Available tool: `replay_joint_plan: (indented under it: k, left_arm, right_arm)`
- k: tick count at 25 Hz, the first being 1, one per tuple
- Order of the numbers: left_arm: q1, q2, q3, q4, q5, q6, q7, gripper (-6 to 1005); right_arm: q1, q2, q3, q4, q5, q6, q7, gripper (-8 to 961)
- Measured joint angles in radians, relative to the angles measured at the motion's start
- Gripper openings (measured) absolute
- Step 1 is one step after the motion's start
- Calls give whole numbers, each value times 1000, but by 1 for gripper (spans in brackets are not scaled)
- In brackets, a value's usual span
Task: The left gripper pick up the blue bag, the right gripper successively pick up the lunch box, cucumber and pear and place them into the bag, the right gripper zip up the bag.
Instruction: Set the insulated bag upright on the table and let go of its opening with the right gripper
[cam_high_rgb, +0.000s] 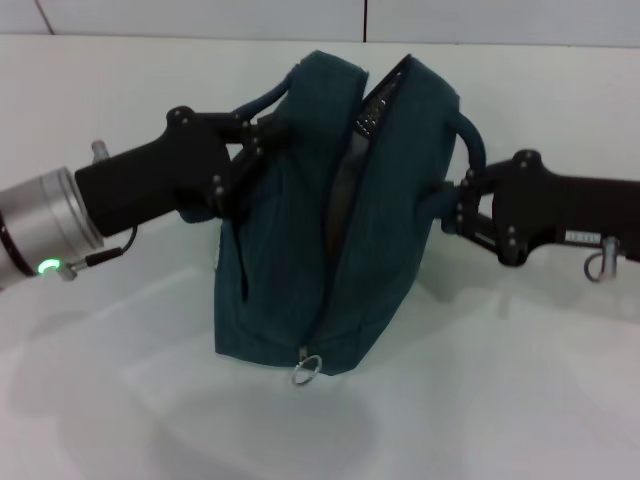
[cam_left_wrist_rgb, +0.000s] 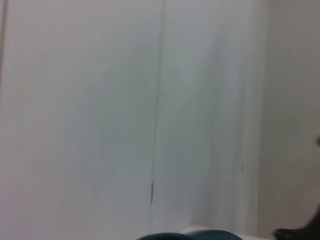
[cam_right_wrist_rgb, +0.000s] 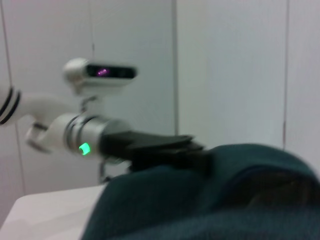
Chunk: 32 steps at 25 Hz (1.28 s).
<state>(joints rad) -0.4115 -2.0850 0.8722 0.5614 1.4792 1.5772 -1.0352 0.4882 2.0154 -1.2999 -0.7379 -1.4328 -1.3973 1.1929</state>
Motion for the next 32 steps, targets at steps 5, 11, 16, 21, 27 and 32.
replay_joint_plan:
  k: [5, 11, 16, 21, 27, 32]
  left_arm:
    - [21, 2, -4, -78, -51, 103, 150, 35]
    - [59, -4, -3, -147, -112, 152, 247, 35]
    - [67, -2, -3, -218, -159, 154, 305, 34]
    - [68, -6, -1, -277, -160, 169, 384, 34]
    - [68, -6, -3, -305, -167, 174, 420, 34]
    - [69, -7, 0, -316, -178, 177, 434, 34]
  right_arm:
    - [46, -2, 25, 9, 5, 3, 9, 96]
    - [89, -4, 26, 14, 0, 3, 12, 95]
    - [102, -7, 26, 7, -1, -7, 12, 80]
    - [102, -7, 23, 15, -1, -5, 8, 72]
    - [97, -5, 21, 16, -2, -9, 19, 69]
    - [68, -4, 25, 6, 3, -21, 29, 82]
